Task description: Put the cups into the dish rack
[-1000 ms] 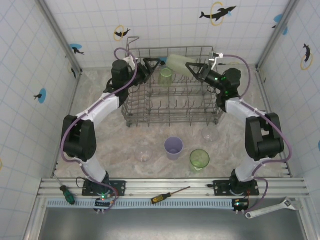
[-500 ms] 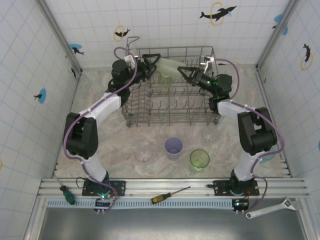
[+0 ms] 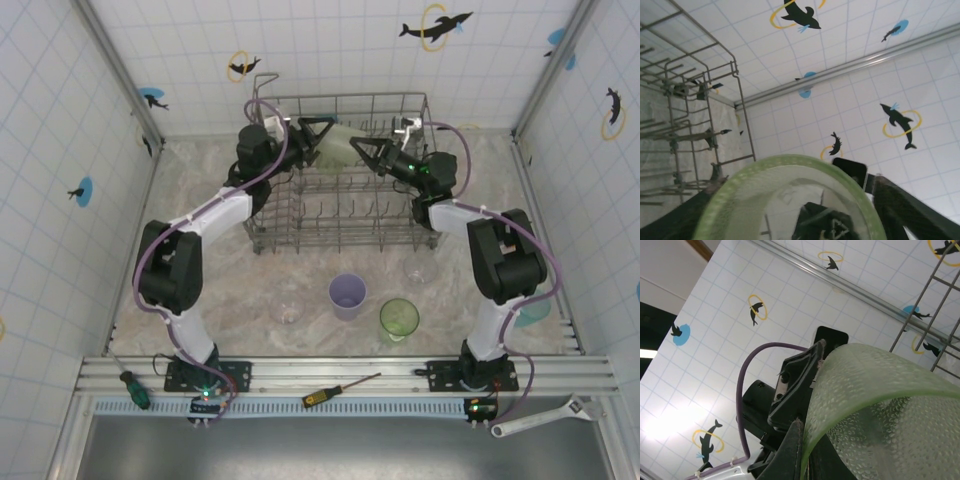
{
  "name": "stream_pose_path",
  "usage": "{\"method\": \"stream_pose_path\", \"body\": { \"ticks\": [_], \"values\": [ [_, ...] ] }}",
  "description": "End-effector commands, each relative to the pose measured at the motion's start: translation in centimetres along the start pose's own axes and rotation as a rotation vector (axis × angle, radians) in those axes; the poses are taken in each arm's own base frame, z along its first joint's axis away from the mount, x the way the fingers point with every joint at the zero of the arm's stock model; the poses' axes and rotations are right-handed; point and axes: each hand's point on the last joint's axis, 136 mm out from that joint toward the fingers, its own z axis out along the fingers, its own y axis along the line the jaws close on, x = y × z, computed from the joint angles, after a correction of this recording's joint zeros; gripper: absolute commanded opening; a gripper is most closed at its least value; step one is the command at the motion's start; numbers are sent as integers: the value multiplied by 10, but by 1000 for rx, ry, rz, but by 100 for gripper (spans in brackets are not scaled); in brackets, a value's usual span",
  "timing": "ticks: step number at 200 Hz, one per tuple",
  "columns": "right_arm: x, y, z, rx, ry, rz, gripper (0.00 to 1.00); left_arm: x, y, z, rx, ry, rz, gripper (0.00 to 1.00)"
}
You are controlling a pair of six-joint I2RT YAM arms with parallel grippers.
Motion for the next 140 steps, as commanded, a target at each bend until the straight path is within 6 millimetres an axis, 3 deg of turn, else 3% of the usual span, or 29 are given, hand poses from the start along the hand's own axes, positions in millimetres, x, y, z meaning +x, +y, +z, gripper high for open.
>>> {"method": "stream_pose_path", "body": {
  "ticks": [1, 20, 35, 47, 70, 117, 139, 140],
  "values": [
    [-12, 19, 3, -54, -27, -67, 0, -3, -19, 1, 71, -2, 28, 51],
    [-9, 18, 2, -51, -16, -60, 0, -4, -22, 2, 82, -1, 31, 29],
    [-9, 18, 1, -45, -12, -55, 25, -5, -22, 3, 85, -1, 32, 12],
    [-9, 19, -1, -38, -12, -56, 34, -6, -23, 4, 92, -2, 36, 0],
    [-12, 22, -14, -3, -28, -79, 57, -8, -26, 4, 100, -12, 43, 0],
    [-20, 5, -51, 251, -44, -148, 75, -23, -33, 12, 79, -47, 100, 0],
    [-23, -3, -77, 427, -51, -218, 98, -32, -32, 16, 44, -73, 143, 0],
    [-24, -3, -78, 434, -52, -221, 99, -24, -34, 21, 48, -59, 142, 0]
  ]
}}
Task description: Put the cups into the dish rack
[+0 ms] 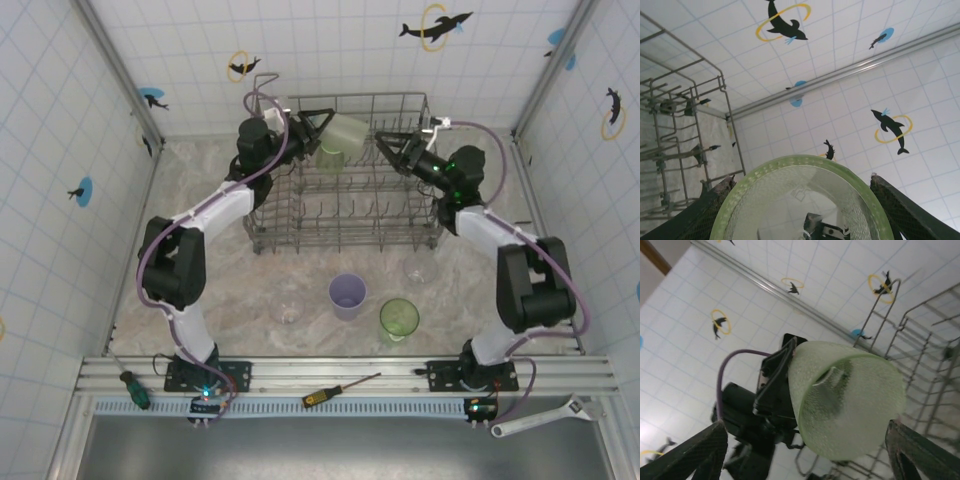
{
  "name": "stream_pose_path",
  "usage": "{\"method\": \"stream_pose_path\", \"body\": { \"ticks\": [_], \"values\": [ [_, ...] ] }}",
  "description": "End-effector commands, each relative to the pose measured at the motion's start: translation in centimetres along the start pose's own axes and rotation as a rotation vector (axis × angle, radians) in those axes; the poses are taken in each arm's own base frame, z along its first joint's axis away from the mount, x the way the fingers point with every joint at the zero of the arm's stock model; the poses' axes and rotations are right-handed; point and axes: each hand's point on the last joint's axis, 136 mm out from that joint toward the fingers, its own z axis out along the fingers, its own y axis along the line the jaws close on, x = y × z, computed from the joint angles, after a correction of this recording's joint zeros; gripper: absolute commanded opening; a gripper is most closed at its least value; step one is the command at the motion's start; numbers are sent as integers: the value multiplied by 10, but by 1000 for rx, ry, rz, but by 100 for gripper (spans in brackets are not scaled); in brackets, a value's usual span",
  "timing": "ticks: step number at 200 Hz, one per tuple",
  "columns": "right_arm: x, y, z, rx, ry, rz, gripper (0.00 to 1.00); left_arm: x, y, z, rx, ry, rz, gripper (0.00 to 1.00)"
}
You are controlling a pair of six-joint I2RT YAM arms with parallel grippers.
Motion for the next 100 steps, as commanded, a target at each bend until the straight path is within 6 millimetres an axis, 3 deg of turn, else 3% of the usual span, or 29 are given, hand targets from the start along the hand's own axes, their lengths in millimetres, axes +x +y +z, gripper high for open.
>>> {"method": "stream_pose_path", "body": {
  "ticks": [1, 58, 100],
  "values": [
    [5, -22, -23, 203, 19, -112, 100, -3, -18, 13, 11, -19, 94, 0],
    [-12, -34, -81, 499, -25, -259, 100, -4, -9, 40, -137, -27, 242, 0],
    [-12, -38, -119, 687, -96, -387, 100, -3, 2, 64, -260, -26, 393, 0]
  ]
}}
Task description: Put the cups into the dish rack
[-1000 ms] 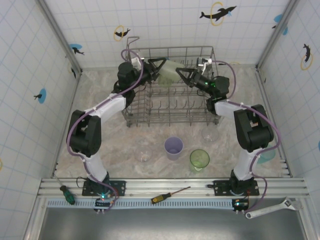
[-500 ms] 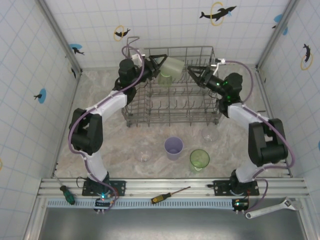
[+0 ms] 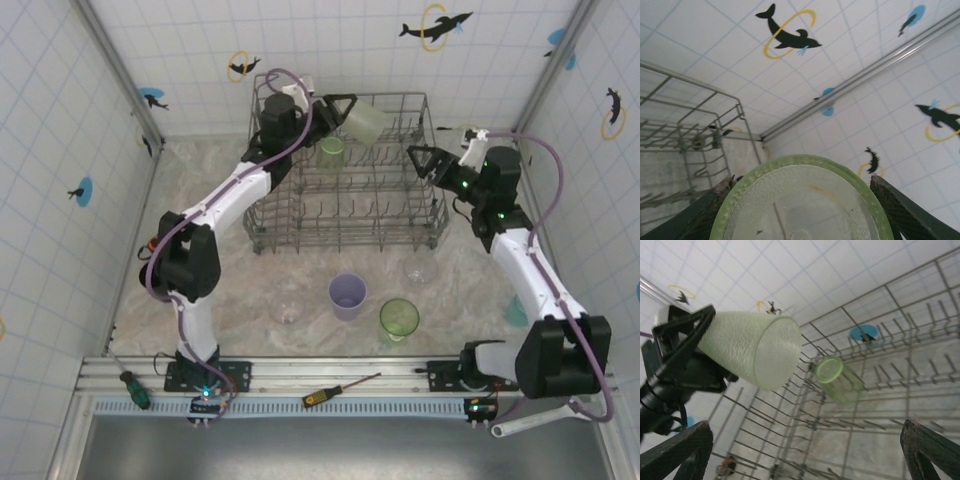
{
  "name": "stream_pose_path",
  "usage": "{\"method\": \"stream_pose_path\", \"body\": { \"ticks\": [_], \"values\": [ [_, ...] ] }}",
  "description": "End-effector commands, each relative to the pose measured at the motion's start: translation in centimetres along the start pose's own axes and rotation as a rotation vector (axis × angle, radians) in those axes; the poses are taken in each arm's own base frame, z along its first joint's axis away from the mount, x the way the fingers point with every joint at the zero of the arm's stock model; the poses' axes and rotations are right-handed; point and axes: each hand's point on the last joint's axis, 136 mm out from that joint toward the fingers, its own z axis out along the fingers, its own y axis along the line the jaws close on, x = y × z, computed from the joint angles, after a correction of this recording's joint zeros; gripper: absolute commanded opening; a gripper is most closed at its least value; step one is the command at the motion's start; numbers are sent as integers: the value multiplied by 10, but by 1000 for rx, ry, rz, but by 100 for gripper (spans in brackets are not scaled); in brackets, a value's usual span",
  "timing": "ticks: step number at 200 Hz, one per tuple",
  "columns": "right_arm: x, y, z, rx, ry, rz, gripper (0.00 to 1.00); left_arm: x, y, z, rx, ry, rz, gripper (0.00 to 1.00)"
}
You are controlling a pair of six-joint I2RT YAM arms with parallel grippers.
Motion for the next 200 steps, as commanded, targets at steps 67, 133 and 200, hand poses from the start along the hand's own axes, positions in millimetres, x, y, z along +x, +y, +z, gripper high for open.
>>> {"method": "stream_pose_path", "body": {
  "ticks": [67, 133, 200],
  "values": [
    [17, -60, -67, 424, -82, -210, 100, 13, 45, 41, -261, 7, 325, 0],
    [30, -78, -76, 494, -65, -260, 100, 29, 74, 64, -324, 32, 485, 0],
    [39, -87, -75, 505, -55, -284, 100, 53, 79, 84, -298, 43, 661, 0]
  ]
}}
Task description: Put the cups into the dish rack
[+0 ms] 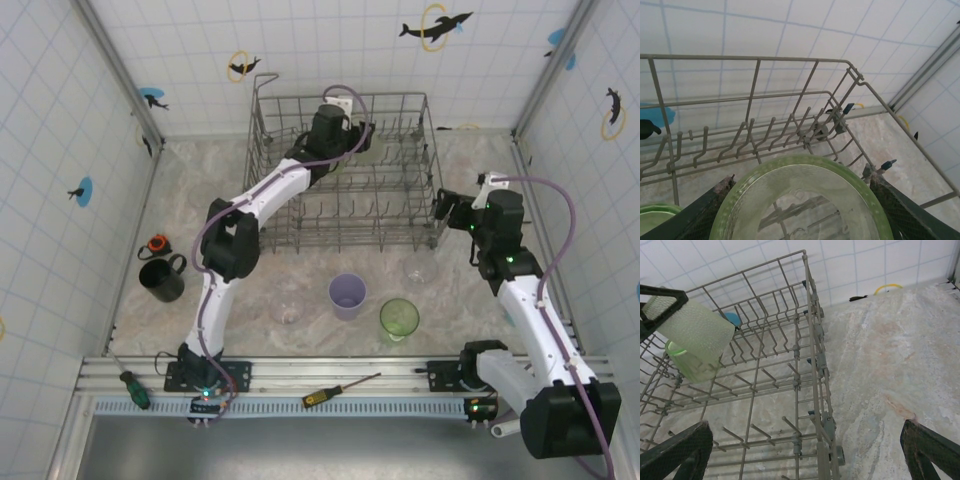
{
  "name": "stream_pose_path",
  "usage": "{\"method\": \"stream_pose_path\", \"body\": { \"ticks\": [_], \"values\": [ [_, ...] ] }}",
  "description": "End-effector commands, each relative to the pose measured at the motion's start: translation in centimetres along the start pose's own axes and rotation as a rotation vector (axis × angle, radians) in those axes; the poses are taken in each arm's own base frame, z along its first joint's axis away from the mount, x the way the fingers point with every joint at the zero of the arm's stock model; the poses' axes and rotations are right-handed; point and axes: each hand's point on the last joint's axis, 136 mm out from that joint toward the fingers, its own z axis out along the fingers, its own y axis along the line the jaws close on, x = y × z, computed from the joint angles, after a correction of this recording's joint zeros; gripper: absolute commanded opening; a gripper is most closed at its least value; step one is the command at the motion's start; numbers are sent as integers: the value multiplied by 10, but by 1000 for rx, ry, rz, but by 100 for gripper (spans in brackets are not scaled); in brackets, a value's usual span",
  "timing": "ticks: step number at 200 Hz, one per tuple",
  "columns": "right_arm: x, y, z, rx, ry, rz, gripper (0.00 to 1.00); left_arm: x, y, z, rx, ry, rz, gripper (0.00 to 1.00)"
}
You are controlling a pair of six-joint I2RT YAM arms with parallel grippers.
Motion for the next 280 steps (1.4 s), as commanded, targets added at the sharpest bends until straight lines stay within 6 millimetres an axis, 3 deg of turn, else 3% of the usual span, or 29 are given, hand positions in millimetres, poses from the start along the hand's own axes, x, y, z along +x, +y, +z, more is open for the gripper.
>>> {"method": "stream_pose_path", "body": {
  "ticks": [1, 30, 32, 35, 129, 179, 181, 185, 222, 245, 280],
  "values": [
    [2, -3, 1, 7, -19, -20, 100, -19, -17, 3, 34, -89, 125, 0],
    [2, -3, 2, -4, -39, -23, 100, -20, -29, 6, 18, -131, 224, 0],
    [1, -3, 2, -5, -41, -24, 100, -5, -24, 15, 12, -107, 228, 0],
    [0, -3, 2, -5, -43, -25, 100, -1, -21, 18, 5, -100, 233, 0],
    [-5, -1, -2, -14, -61, -46, 100, 26, 4, 33, -138, -58, 378, 0],
    [-7, 0, -5, -19, -71, -42, 100, -19, -32, 10, -58, -172, 341, 0],
    [-7, 0, -5, -18, -73, -42, 100, -37, -39, -1, -49, -204, 336, 0],
    [-7, 0, -5, -20, -73, -42, 100, -46, -44, -7, -41, -225, 330, 0],
    [-6, 0, -6, -23, -74, -39, 100, -84, -62, -34, 1, -310, 295, 0],
    [-4, 0, -6, -24, -70, -38, 100, -92, -63, -41, -8, -324, 297, 0],
    [-4, 2, -5, -33, -67, -35, 100, -78, -51, -32, -59, -287, 317, 0]
  ]
}}
